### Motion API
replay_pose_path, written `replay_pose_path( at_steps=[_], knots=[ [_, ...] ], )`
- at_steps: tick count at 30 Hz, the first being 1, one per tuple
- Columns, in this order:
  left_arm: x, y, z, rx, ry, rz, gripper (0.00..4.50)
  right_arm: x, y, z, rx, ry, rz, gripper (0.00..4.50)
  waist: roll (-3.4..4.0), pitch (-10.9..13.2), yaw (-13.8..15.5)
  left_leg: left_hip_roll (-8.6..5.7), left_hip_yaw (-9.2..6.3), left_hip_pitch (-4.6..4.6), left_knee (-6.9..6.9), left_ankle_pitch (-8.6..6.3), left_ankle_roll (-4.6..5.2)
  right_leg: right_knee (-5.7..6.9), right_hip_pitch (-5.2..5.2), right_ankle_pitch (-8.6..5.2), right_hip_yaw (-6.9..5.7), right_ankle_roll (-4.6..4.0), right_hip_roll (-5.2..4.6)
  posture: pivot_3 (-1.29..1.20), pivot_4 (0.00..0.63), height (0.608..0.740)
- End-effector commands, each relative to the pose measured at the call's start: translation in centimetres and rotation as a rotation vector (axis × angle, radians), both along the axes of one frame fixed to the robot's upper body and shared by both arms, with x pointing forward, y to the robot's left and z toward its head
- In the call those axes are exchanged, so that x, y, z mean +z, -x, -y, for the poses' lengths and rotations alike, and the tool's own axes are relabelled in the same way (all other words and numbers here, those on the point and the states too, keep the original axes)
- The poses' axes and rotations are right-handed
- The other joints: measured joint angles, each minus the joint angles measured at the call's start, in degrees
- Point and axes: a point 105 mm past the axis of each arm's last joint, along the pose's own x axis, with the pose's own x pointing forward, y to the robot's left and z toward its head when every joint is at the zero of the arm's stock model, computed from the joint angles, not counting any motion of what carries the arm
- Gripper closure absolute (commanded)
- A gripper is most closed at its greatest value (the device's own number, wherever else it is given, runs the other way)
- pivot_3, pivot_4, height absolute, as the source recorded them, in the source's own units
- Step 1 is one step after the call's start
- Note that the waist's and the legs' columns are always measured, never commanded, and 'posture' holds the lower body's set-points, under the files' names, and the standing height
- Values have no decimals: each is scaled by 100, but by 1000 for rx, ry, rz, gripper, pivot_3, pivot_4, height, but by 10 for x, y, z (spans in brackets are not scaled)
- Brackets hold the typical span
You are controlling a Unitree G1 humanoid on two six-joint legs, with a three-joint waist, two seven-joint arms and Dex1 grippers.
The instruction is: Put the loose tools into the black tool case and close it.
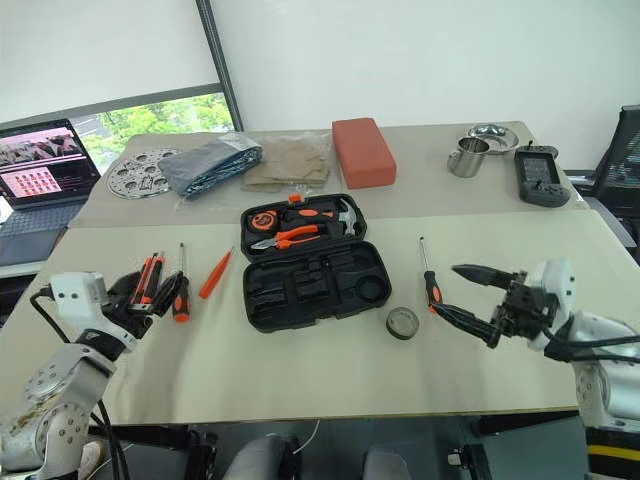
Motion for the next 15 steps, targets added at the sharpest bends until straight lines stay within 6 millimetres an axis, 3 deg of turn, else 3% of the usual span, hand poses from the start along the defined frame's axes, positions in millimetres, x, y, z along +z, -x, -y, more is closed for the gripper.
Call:
replay_pose_path(
  at_steps=[1, 10, 15],
  knots=[
    [-3, -11, 0, 107, -13, -98, 0, 26, -1, -27, 86, 13, 74, 56, -1, 2, 17, 0, -2, -3, 3, 0, 0, 2, -2, 0, -1, 0, 2, 0, 150, 736],
    [-23, -12, -14, 209, -68, -261, 0, 35, -1, -39, 100, 10, 85, 56, -5, 2, 14, -2, -7, -5, 4, 1, -5, -2, 3, 1, 6, -2, 8, 0, 150, 736],
    [-34, -16, -10, 179, -94, -333, 0, 38, -1, -40, 96, 11, 89, 56, -6, 3, 7, -1, -7, -1, 3, 3, -7, 1, 4, 1, 8, -2, 9, 0, 150, 736]
  ],
)
